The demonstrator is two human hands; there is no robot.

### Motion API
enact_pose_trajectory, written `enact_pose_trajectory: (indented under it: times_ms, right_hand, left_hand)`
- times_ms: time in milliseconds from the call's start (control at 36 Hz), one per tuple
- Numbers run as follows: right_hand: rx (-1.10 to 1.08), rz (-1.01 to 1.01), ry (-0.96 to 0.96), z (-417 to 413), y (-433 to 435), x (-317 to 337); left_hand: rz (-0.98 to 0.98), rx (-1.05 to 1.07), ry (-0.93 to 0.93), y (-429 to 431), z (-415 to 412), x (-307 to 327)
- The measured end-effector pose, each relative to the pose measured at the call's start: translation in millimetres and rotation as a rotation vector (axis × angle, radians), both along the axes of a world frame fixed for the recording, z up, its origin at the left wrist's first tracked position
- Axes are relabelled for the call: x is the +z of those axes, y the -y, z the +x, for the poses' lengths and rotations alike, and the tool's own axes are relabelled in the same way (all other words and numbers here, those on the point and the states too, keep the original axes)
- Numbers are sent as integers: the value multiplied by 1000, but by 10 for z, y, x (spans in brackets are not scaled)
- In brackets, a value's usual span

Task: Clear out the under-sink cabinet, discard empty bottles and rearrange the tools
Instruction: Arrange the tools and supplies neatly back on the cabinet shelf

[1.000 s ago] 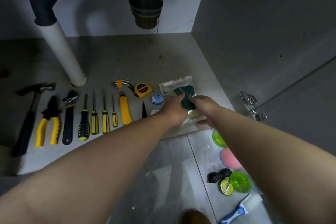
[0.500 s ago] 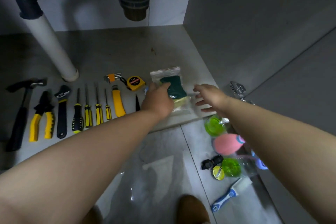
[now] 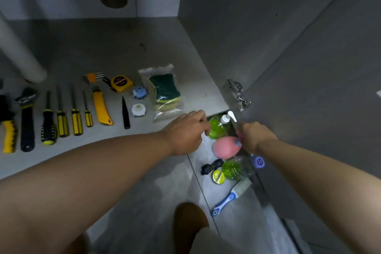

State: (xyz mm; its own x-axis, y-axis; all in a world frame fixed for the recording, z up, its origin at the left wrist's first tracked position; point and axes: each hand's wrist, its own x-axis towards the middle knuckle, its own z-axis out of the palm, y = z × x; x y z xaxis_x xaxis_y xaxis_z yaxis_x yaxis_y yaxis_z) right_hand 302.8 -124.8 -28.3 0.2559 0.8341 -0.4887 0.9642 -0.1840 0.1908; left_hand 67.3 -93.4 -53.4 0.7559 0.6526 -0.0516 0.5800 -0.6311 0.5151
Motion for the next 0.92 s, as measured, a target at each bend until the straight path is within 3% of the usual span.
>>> enact_pose_trajectory:
  times_ms: [139, 250, 417, 528, 583, 694, 778, 833, 917]
  right_hand:
    - [104, 104, 41, -32, 22, 127]
    - [159, 160, -35, -139, -81, 431]
    - [111, 275, -451, -216, -160, 873]
    - [-75, 259, -823, -215, -27, 962]
    - [-197, 260, -916, -153, 76, 906]
    - [-326, -6, -708, 34, 326, 644]
    - [-69, -211, -277, 162, 519, 337]
    - [17, -186, -121, 172, 638, 147]
    - [-63, -68, -134, 136, 724, 1]
  left_hand:
    - [-224, -2, -26, -15, 101, -31]
    - [-324, 75, 18, -40, 213, -50]
    - [-332, 159, 97, -46, 287, 7]
    - [-267, 177, 85, -19, 208, 37]
    - [-219, 211, 47, -18, 167, 41]
    - [-272, 308, 86, -49, 40, 92]
    - [-300, 393, 138, -76, -80, 115]
    - [-339, 426, 191, -91, -167, 124]
    - [-414, 463, 257, -105, -300, 172]
